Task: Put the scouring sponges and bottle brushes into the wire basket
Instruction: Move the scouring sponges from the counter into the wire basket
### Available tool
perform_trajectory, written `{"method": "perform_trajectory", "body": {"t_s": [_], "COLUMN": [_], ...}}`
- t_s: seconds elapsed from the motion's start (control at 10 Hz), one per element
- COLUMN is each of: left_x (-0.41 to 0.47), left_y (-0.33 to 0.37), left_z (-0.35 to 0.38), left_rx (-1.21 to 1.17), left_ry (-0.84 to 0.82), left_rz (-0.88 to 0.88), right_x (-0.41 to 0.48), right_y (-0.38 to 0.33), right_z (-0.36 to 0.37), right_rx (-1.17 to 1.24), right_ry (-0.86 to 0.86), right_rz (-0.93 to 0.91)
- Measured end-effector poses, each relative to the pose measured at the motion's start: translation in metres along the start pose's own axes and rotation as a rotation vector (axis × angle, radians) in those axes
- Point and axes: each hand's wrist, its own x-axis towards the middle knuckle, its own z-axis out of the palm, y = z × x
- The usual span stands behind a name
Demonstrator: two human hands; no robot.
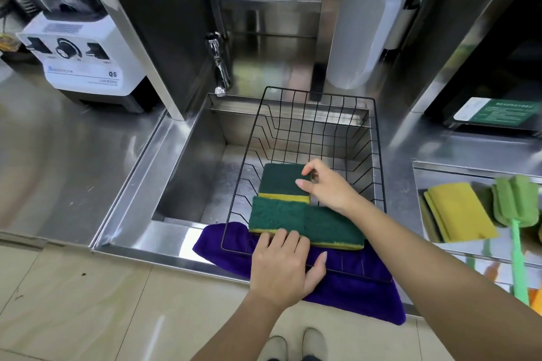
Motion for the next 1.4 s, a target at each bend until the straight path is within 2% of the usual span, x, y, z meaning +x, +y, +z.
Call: {"method": "perform_trajectory", "body": {"t_s": [0.2,0.3,0.5,0.7,0.8,0.9,1.0,1.1,1.4], "left_x": [0.001,0.001,0.0,0.001,0.003,0.003,0.004,0.003,0.015], "left_y": [0.0,0.0,0.0,-0.001,-0.001,0.002,-0.002,-0.009,0.042], "left_z": [-0.001,-0.001,-0.001,-0.001,-0.001,-0.005,-0.005,-0.004,-0.007], "left_rx": [0.004,0.008,0.01,0.015,0.006,-0.007,0.008,0.042,-0.061], "left_ry": [-0.001,-0.004,-0.005,-0.018,-0.013,-0.022,-0.046,-0.083,-0.174], "left_rz": [-0.001,0.001,0.001,0.006,0.011,0.027,0.016,0.001,0.04], "right_x": [0.001,0.003,0.006,0.008,0.005,-0.01,-0.022,-0.037,-0.093], "right_y": [-0.005,-0.002,-0.002,-0.005,-0.012,-0.015,-0.02,-0.022,0.033], "right_z": [0.003,0.009,0.008,0.005,0.005,0.001,-0.003,-0.015,-0.071], "right_rx": [0.268,0.212,0.177,-0.055,-0.254,-0.362,-0.332,-0.304,-0.238], "right_ry": [0.04,0.089,0.029,-0.003,0.004,0.115,0.198,0.196,0.455], "right_rz": [-0.016,-0.011,0.023,0.049,0.031,-0.031,-0.109,-0.15,0.006]}}
